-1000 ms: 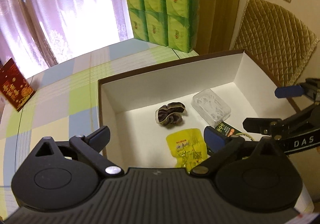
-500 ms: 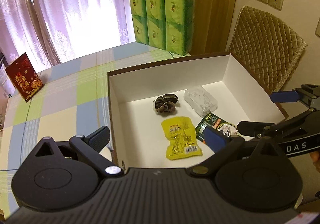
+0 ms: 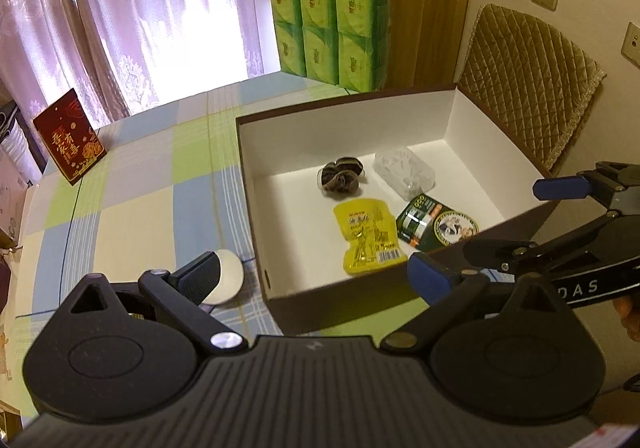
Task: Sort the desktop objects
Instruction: 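Withdraw both tools from the box toward the table items, then lower the right gripper onto the green Mentholatum lip gel tube and close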
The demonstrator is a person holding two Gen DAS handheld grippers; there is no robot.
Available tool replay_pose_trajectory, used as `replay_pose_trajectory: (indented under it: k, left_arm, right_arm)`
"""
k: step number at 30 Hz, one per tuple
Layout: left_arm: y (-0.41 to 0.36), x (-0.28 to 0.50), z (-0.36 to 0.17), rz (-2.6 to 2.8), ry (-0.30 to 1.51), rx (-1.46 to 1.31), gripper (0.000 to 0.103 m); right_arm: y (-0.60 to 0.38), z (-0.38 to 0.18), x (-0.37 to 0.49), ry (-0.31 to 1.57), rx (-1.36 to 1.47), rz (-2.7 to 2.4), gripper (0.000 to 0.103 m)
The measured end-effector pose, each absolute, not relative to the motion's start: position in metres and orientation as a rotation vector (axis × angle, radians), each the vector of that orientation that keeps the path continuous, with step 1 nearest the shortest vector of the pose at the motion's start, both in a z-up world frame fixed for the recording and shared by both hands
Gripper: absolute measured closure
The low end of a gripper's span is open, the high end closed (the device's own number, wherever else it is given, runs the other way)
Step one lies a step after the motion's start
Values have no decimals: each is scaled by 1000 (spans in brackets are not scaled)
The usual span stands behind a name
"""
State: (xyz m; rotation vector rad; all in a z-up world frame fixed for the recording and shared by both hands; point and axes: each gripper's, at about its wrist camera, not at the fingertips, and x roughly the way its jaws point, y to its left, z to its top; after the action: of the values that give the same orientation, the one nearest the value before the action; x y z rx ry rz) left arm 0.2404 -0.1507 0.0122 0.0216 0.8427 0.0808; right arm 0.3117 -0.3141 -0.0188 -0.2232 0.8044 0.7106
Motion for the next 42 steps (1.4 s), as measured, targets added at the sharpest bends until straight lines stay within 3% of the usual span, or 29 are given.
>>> replay_pose_trajectory:
  k: [34,42]
  left_arm:
    - [-47,138,-22,189,945,-49,4]
    - [0,109,-37,266,976,-109,5]
  right_arm:
    - [-224,-67,226,905,-250,845,2]
    - [-199,-80,223,969,-109,864,2]
